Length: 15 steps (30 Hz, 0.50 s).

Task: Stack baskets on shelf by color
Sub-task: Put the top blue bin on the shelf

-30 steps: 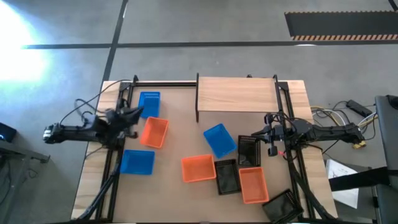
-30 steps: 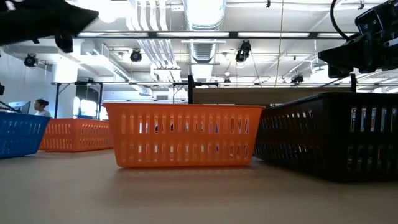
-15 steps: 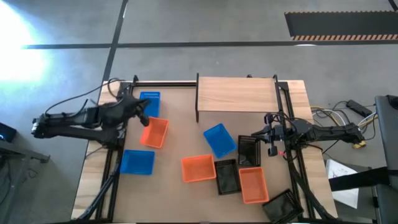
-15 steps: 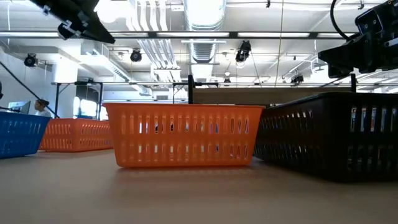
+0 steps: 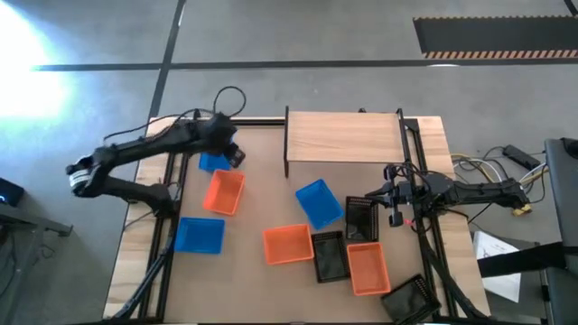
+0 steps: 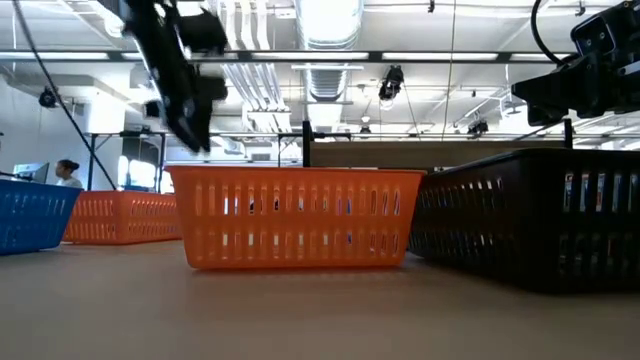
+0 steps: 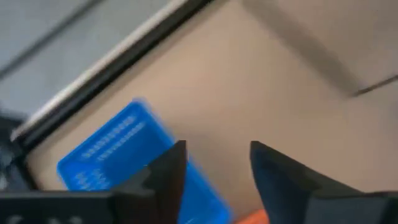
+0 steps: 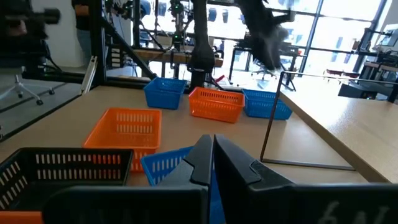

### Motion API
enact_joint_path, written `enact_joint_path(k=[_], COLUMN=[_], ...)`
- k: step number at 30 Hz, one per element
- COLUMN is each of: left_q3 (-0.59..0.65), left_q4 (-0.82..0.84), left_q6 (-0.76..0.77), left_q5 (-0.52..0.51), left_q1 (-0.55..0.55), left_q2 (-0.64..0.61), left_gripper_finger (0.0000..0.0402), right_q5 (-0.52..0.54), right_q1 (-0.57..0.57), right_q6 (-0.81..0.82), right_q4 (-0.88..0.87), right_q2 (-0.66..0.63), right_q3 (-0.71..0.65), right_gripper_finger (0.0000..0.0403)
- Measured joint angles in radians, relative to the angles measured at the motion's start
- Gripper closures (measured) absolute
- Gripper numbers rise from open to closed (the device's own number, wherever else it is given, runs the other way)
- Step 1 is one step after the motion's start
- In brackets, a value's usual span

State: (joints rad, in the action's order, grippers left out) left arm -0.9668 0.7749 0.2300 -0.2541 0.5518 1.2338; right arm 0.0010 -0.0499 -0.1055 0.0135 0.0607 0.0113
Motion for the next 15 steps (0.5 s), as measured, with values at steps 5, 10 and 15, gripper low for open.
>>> enact_joint_path(k=[5,10,15], left_q3=[0.003,0.002,0.002], left_q4=[-0.012,-0.045,-0.119], left_q6=[-0.054,-0.052,-0.004], left_q5=[0.01,0.052,0.107], left_q1=[0.143,0.24,0.271], left_q2=[0.142,0.243,0.299], left_gripper_finger=[0.0181,0.0169,0.0169], right_q5=[0.0,0.0,0.0], right_q1=[0.0,0.0,0.0], right_q6=[0.0,0.0,0.0], right_q4=[0.0,0.0,0.0], right_q2=[0.0,0.0,0.0], right_q3=[0.0,0.0,0.0], right_gripper_finger=[0.0394,0.0394,0.0394])
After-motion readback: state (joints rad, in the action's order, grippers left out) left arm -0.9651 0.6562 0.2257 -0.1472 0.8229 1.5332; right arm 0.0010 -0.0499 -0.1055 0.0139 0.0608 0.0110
